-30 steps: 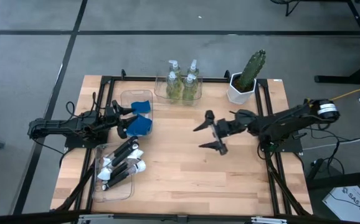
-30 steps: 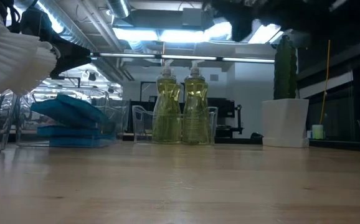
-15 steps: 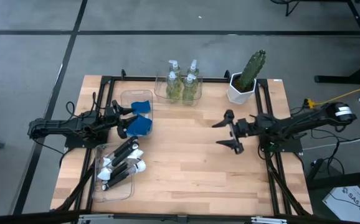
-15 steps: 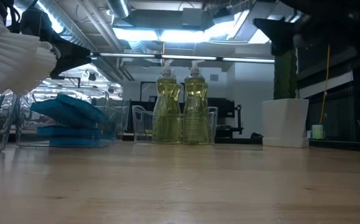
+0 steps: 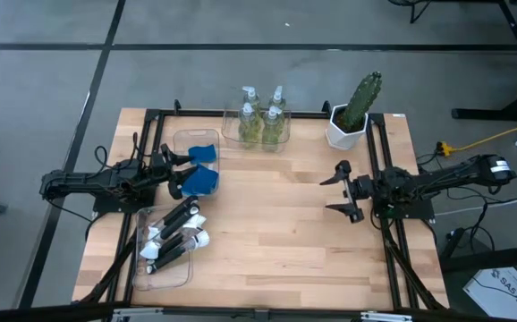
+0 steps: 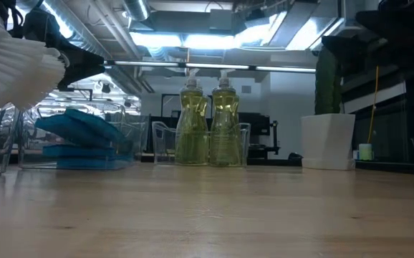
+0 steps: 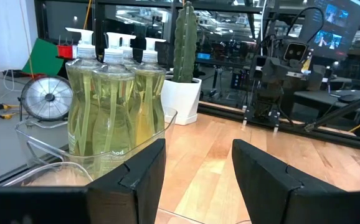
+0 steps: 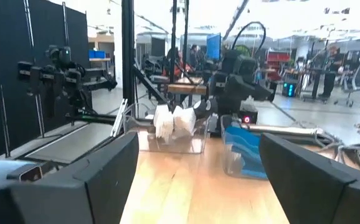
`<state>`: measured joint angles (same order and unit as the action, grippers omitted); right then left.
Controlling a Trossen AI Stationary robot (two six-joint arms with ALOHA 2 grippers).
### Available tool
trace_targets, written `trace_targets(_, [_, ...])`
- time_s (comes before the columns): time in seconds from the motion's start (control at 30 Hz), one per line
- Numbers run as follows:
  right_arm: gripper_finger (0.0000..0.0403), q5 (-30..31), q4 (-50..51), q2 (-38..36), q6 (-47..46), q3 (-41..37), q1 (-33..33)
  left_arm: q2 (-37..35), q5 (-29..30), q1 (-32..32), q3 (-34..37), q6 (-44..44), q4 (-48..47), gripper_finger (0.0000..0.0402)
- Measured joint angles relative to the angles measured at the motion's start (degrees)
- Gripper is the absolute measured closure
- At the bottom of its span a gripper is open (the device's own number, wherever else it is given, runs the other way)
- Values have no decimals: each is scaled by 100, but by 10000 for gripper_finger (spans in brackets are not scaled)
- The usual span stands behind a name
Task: Pick & Place Kitchen Sink Supplies
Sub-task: Return to Home Position
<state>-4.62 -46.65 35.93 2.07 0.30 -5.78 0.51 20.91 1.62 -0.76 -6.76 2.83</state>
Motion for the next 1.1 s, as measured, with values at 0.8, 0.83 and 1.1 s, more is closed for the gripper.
trace_targets(0.8, [75, 762, 3639, -1976, 176, 11, 4, 0, 2, 1, 0, 0, 0, 222])
trace_targets(0.83, [75, 761, 3869, -2127, 101, 11, 4, 0, 2, 1, 1, 0, 2, 221])
trace_targets(1.1, [76, 547, 4560, -2901, -161, 26, 0, 0, 2, 0, 1, 0, 2, 221])
